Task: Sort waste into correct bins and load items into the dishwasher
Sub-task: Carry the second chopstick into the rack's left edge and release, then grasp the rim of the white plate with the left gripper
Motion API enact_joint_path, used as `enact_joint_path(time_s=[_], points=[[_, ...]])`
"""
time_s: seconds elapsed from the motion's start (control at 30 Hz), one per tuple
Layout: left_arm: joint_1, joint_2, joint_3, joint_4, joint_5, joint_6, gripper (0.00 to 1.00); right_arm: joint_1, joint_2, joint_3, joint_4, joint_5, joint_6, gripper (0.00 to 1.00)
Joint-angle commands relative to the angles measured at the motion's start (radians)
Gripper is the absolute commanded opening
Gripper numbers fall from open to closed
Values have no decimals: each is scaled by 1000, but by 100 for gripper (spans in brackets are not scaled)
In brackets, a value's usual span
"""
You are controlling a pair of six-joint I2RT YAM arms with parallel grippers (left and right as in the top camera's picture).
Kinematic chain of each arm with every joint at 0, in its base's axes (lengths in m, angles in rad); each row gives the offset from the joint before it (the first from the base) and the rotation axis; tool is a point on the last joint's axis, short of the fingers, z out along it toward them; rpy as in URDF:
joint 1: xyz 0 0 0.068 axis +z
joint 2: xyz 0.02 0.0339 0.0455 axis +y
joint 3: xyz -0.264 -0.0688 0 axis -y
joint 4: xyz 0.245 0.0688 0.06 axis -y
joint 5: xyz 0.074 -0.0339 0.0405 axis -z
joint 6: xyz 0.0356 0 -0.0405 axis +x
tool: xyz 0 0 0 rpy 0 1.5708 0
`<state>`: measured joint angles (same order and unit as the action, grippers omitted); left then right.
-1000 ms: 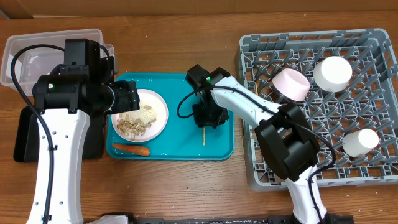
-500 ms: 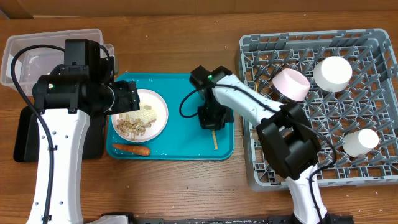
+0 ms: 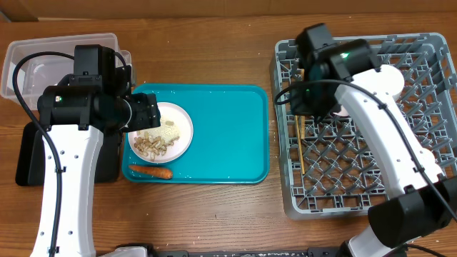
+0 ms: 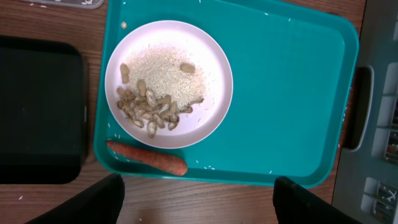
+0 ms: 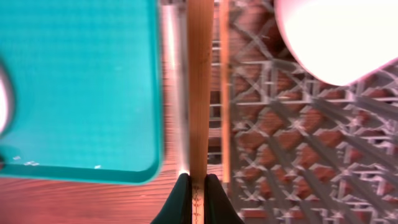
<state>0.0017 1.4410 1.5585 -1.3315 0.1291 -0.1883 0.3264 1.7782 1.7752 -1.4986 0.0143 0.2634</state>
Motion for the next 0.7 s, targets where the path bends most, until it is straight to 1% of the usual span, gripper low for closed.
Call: enact_joint_path(time_s=[0.0,0.23,0.37,0.4,0.43,0.47,0.5,0.53,0.67], points=[[2,-1,14,0,-6,0,79,-14,36,-81,5,18,-76,4],[2,-1,14,-1,-5,-3,79,-7,36,-268,99,2,-80,5],[2,-1,14,0,-6,-3,80,-7,36,-298,129,-13,-91,17],[2,-1,14,0,-6,-3,82,-7,35,-298,134,-16,-100,18],[2,-1,14,0,-6,-3,82,-7,35,-298,136,-16,-104,19],[2,-1,14,0,-6,-3,82,-7,35,-298,136,-15,-109,22],[2,-1,14,0,-6,-3,82,-7,35,-298,136,-16,-113,28],[2,-1,14,0,-5,-3,82,-7,35,-297,135,-15,-116,30],[2,-1,14,0,-5,-3,82,-10,31,-294,131,-14,-115,31]])
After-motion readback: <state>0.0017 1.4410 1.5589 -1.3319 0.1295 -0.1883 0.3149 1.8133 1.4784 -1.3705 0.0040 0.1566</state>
